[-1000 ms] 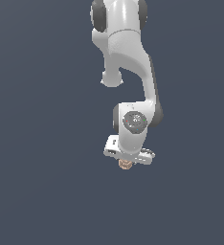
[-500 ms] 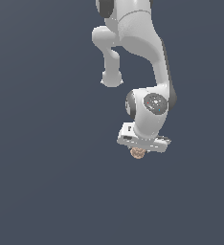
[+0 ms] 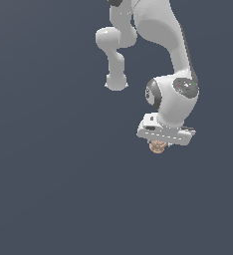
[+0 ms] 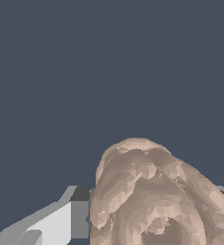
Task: Pick up the object and move it to a goal position.
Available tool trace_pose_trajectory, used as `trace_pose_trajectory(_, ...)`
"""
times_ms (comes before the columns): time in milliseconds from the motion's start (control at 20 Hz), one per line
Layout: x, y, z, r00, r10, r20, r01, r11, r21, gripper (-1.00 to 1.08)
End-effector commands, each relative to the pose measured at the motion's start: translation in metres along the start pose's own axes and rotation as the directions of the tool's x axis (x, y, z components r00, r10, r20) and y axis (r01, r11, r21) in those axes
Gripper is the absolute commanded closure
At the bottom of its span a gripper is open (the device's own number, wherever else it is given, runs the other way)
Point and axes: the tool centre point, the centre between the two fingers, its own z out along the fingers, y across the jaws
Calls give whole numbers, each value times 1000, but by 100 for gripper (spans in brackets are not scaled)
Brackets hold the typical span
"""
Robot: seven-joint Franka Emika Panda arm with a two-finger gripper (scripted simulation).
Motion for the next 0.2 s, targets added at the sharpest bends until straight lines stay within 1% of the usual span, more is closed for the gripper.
trace_pose_trajectory(0,-7,-6,-5,1000,2,0,-2,1000,-1,108)
trace_pose_trajectory(150,-10,-9,-7,1000,2,0,-2,1000,-1,108)
